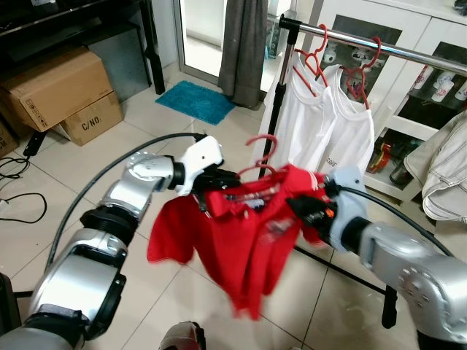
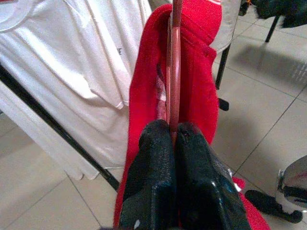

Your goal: Hang hanger

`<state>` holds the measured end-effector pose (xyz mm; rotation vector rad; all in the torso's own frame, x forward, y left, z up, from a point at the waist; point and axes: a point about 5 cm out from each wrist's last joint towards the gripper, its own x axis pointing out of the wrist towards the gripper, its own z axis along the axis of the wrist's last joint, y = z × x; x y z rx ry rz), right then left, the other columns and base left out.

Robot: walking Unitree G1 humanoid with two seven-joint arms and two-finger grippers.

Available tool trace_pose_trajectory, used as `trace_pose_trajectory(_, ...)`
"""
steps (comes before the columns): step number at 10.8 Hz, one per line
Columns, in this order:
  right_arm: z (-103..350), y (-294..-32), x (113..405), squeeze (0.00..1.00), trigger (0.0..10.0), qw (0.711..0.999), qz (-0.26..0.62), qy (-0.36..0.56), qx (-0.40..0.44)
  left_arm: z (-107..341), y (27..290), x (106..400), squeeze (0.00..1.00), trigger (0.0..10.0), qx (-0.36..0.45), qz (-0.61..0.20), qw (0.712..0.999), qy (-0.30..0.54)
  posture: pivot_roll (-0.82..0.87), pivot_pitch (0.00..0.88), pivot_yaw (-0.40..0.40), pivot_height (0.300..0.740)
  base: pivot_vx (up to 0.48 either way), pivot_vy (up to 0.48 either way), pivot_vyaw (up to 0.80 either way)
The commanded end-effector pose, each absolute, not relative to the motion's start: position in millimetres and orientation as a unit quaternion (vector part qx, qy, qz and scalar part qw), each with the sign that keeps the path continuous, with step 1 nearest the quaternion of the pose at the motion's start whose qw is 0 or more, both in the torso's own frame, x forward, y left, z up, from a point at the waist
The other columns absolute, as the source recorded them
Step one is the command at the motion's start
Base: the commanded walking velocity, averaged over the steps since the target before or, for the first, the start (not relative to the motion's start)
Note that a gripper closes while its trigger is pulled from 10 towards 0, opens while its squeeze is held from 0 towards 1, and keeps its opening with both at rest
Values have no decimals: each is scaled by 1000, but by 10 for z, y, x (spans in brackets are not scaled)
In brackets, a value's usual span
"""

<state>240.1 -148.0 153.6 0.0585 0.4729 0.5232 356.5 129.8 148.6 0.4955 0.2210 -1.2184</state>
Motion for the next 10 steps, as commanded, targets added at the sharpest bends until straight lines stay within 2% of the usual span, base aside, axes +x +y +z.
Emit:
trace_pose_trajectory(1,1597,-1505,2387,1000,10000,938,267,221,22,1673,1306,3631,0,0,237,-558,792,67,18,43,5,740,0,0,0)
trace_pose_trajectory(2,1637,-1521,2396,1000,10000,940,271,206,14,1682,1320,3627,0,0,240,-562,789,65,18,43,5,740,0,0,0)
trace_pose_trajectory(3,1952,-1542,2492,1000,10000,954,285,86,-24,1690,1368,3583,0,0,248,-588,767,64,22,39,3,740,0,0,0)
trace_pose_trajectory(4,2140,-1506,2503,1000,10000,947,312,31,-69,1695,1408,3526,0,0,248,-616,745,64,22,38,3,740,0,0,0)
trace_pose_trajectory(5,2147,-1403,2454,396,10000,918,375,52,-115,1708,1437,3463,0,0,250,-645,720,62,26,33,2,740,0,0,0)
trace_pose_trajectory(6,2088,-1327,2386,0,10000,892,431,85,-104,1717,1440,3424,0,0,248,-661,706,61,28,29,-2,740,0,0,0)
trace_pose_trajectory(8,1913,-1294,2379,0,10000,872,457,114,-134,1795,1437,3343,0,0,252,-693,673,45,33,24,-9,740,0,0,0)
trace_pose_trajectory(10,1877,-1255,2426,0,10000,869,459,121,-138,1826,1431,3236,0,0,271,-721,636,44,37,21,-15,740,0,0,0)
